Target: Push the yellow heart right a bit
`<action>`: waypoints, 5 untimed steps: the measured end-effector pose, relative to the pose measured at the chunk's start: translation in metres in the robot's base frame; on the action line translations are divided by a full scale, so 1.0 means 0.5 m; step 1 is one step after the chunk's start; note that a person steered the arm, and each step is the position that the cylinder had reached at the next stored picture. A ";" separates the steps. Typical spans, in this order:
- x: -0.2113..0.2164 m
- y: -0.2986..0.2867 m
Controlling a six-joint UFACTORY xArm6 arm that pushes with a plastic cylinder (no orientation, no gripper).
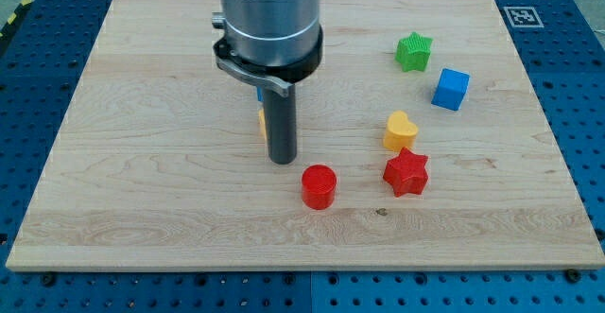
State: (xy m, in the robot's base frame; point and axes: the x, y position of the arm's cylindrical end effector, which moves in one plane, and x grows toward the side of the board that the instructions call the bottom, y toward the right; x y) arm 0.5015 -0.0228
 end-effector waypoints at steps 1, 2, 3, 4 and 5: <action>-0.001 0.043; -0.003 0.097; -0.012 0.154; -0.040 0.208; -0.059 0.227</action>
State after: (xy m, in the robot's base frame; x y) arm 0.4721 0.0908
